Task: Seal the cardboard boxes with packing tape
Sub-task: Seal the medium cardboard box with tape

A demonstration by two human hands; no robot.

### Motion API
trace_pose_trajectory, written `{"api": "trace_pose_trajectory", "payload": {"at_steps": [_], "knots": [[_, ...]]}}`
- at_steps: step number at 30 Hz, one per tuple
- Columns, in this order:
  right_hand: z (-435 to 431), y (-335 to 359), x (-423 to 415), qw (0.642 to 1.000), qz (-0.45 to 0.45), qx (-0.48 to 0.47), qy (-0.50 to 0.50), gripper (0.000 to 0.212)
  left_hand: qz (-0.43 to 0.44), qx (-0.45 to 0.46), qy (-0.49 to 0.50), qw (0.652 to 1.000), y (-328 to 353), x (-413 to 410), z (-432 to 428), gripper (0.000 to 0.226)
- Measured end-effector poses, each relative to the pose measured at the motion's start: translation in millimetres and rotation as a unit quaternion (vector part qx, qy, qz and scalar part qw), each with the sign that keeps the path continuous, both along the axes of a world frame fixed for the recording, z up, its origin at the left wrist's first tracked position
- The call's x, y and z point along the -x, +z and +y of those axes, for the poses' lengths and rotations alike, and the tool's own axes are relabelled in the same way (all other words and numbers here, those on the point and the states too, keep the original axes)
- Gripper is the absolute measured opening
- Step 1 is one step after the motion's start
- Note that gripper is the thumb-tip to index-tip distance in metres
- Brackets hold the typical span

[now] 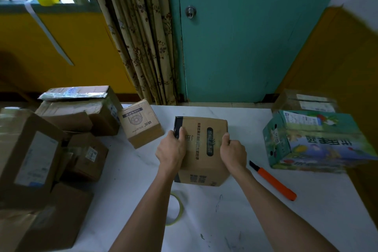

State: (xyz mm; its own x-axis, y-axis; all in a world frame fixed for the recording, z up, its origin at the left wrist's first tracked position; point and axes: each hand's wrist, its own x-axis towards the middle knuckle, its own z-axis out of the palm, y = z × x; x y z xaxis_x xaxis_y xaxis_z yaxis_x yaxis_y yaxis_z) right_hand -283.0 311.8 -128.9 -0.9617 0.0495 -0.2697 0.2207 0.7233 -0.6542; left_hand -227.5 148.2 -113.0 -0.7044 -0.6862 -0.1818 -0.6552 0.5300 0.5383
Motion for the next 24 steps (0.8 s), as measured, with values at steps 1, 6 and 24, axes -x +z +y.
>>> {"api": "trace_pose_trajectory", "payload": {"at_steps": [1, 6, 24], "knots": [[0, 2, 0, 1.000, 0.003, 0.000, 0.000, 0.067, 0.005, 0.003, 0.000, 1.000, 0, 0, 0, 0.055], [6, 0, -2, 0.991, -0.067, 0.108, 0.045, 0.060, 0.047, -0.123, -0.013, 0.991, -4, -7, -14, 0.059], [10, 0, -19, 0.989, -0.081, 0.118, 0.022, 0.065, 0.049, -0.140, -0.010, 0.989, -9, -23, -3, 0.062]]}}
